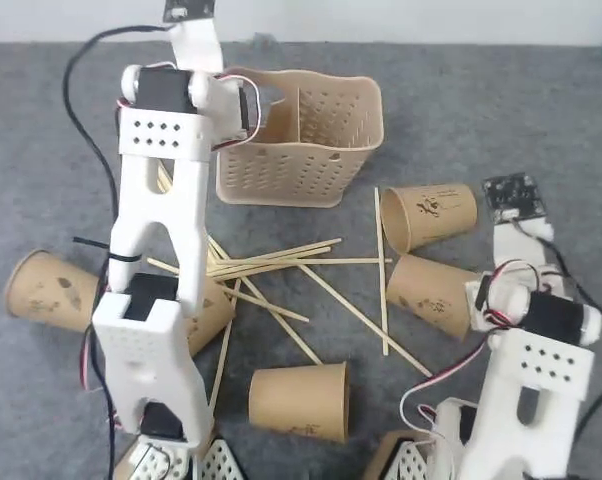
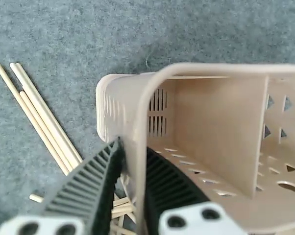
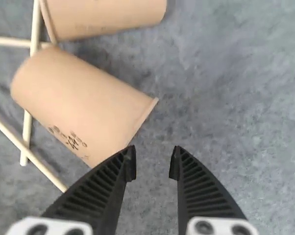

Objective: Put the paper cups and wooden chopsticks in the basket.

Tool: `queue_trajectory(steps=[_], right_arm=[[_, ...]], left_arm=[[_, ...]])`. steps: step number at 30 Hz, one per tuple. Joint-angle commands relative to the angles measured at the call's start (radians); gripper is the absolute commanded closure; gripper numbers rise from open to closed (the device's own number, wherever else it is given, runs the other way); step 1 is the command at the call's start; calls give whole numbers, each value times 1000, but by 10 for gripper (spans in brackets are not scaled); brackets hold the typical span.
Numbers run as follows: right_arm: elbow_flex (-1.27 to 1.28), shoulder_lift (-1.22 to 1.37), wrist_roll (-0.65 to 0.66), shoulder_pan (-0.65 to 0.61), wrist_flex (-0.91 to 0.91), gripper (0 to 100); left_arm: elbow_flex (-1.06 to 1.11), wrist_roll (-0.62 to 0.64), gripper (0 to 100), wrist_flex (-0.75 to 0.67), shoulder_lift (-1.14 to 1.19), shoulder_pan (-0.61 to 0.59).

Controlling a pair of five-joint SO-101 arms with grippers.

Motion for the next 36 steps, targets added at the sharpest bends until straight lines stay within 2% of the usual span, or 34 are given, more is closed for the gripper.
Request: queue_trajectory(steps=[1,9,18,25,29,36], right_arm=[[29,5,31,13,-39,876],[72,33,31,12,-54,876],[83,38,26,12,-51,876],[95,33,29,12,-53,876],[97,38,28,12,-53,876],[98,41,29,12,-53,876]], left_arm=[[-41,18,988,28,-74,-28],[48,14,987,12,-74,-17],[288,0,987,-170,-75,-15],[309,-9,984,-226,-80,12],[309,-163,980,-249,-77,78],[302,-201,981,-252,-75,94]])
